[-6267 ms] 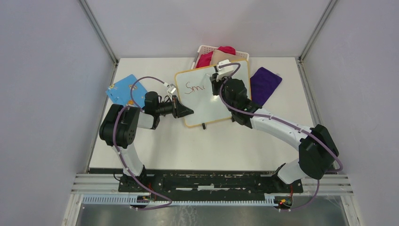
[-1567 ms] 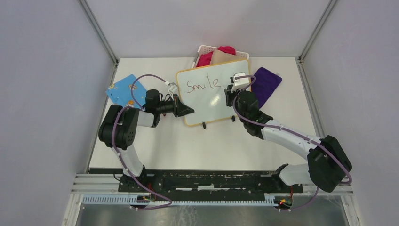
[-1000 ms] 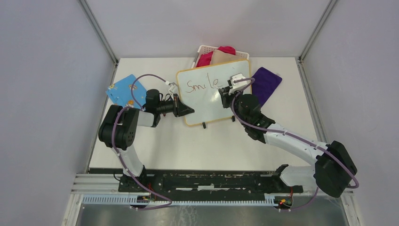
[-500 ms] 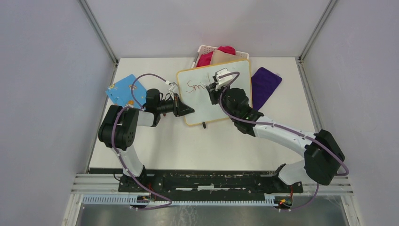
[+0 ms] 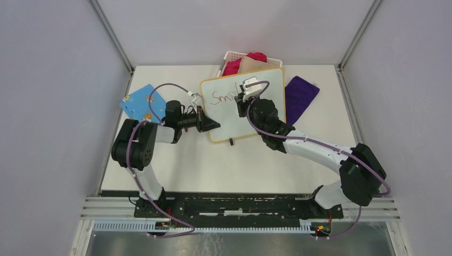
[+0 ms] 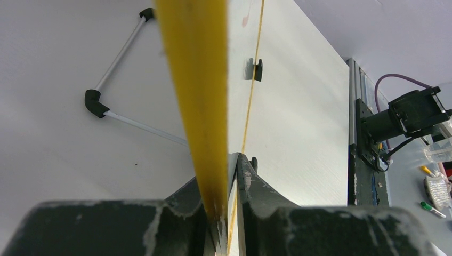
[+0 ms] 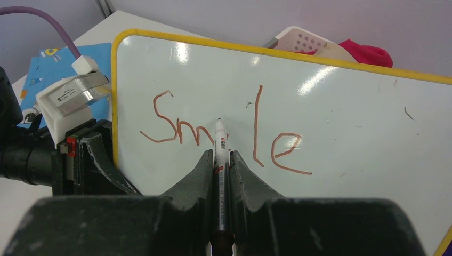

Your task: Write a sentence on the whiteboard

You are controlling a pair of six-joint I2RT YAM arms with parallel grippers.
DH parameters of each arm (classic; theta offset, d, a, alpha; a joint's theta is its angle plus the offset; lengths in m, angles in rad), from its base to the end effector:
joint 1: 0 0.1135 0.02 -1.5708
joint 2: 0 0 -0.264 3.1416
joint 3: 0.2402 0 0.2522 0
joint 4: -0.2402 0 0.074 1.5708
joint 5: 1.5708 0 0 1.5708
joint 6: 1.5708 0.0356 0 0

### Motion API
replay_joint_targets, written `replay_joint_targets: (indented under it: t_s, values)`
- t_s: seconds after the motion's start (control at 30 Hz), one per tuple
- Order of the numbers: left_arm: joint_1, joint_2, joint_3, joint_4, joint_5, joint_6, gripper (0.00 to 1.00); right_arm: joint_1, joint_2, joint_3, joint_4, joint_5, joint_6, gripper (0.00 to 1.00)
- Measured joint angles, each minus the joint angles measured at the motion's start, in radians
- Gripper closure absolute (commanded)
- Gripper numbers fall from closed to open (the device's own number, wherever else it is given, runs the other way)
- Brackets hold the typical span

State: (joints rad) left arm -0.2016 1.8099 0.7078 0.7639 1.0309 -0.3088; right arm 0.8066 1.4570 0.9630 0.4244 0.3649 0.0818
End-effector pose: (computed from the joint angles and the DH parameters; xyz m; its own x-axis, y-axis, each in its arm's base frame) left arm 0.3209 -0.0968 0.1479 -0.5819 -0.0405 -0.8122 0.7546 0.3456 -0.5578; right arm 0.2452 0.2375 0.3050 -0.0829 0.0238 -0.9963 -0.4227 0.9045 0.0568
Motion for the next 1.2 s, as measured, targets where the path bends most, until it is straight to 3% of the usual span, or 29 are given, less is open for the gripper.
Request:
replay_joint_targets:
  t_s: [0.9,1.2]
  values:
    - [-0.001,0.000,0.003,-0.008,-0.003,0.001,0.98,-0.016,0.018,0.002,-0.002,0.002,0.011,1.00]
    - [-0.002,0.000,0.003,-0.008,-0.003,0.001,0.98,-0.026,-0.128,-0.057,-0.021,0.003,0.026,1.00]
